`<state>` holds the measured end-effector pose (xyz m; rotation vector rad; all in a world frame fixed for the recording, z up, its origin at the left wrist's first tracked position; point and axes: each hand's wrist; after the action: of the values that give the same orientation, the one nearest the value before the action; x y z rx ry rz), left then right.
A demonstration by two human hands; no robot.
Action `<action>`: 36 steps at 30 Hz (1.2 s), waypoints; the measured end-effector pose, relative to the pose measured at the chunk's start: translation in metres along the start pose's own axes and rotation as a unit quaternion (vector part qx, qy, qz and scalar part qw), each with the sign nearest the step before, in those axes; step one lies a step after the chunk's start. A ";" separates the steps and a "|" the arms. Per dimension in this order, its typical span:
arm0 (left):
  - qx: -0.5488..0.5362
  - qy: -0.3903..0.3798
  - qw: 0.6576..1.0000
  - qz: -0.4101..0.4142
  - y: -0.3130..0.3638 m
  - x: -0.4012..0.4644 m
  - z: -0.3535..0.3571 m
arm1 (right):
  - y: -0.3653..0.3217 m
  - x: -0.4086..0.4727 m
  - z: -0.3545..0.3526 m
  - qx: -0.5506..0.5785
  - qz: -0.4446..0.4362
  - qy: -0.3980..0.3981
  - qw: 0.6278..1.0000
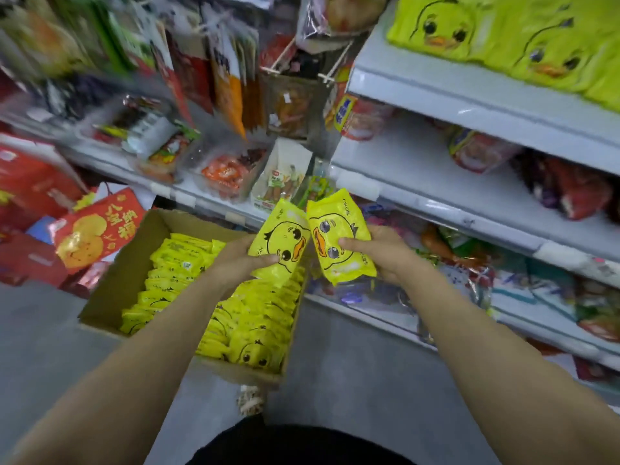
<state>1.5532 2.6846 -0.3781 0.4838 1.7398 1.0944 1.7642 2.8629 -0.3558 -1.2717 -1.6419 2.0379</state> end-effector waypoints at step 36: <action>0.353 -0.264 0.844 0.305 0.417 -0.024 0.412 | -0.240 -0.175 -0.531 -0.171 -0.271 0.303 0.898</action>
<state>1.8626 3.0670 -0.0580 1.7232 1.4526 0.5701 2.1798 3.1928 -0.0591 -1.1916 -1.7923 0.9309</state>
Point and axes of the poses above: each hand's wrist, its own x-axis towards the middle knuckle, its own z-axis out of the palm, y = z × x, and after that the axes turned 2 degrees about -z, right-handed
